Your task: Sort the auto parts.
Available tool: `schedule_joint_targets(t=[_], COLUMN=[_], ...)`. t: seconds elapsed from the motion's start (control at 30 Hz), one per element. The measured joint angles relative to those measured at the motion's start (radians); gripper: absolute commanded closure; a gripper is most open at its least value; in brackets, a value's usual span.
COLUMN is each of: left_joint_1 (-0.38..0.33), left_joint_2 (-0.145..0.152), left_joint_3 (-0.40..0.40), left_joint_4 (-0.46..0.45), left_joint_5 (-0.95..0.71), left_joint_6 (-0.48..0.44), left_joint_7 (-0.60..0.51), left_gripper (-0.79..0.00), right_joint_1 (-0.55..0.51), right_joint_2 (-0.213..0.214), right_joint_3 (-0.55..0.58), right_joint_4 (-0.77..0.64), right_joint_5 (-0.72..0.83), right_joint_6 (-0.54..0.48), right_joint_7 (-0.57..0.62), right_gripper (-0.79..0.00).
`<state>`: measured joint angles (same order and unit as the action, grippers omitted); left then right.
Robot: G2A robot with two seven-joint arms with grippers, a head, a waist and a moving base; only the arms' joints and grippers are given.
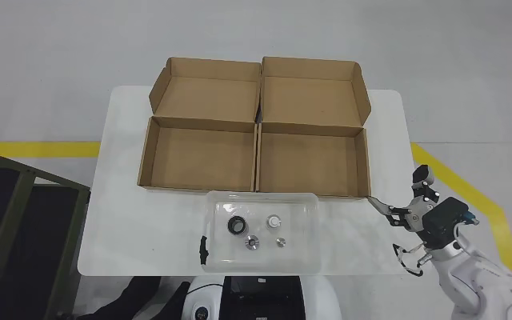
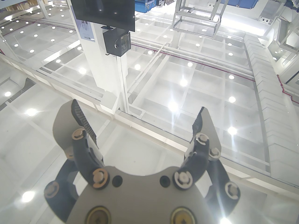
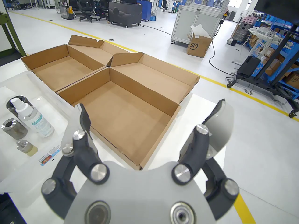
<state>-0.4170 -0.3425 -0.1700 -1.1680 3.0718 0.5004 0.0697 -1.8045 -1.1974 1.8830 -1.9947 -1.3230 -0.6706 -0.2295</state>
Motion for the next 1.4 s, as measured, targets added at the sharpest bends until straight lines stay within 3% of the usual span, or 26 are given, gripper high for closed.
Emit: schedule_joint_targets(t=[0.43,0.87,1.2,1.4], left_joint_1=[0.000,0.000,0.000,0.000], left_joint_2=[0.000,0.000,0.000,0.000], left_joint_3=[0.000,0.000,0.000,0.000], left_joint_4=[0.000,0.000,0.000,0.000], left_joint_5=[0.000,0.000,0.000,0.000], left_joint_6=[0.000,0.000,0.000,0.000], left_joint_7=[0.000,0.000,0.000,0.000], left_gripper=[-0.785,-0.785,-0.785,-0.785], right_joint_1=[0.009,0.086,0.160,0.214], right_joint_2=[0.001,0.016,0.032,0.042], right_joint_3=[-0.017,-0.164,-0.294,-0.422], right_joint_4=[-0.002,-0.032,-0.104,-0.116], right_joint_5=[0.008,0.000,0.058,0.055], right_joint_6=[-0.008,-0.183,-0.327,-0.342], right_joint_7=[0.011,0.112,0.340,0.471], right_gripper=[-0.785,-0.785,-0.785,-0.785])
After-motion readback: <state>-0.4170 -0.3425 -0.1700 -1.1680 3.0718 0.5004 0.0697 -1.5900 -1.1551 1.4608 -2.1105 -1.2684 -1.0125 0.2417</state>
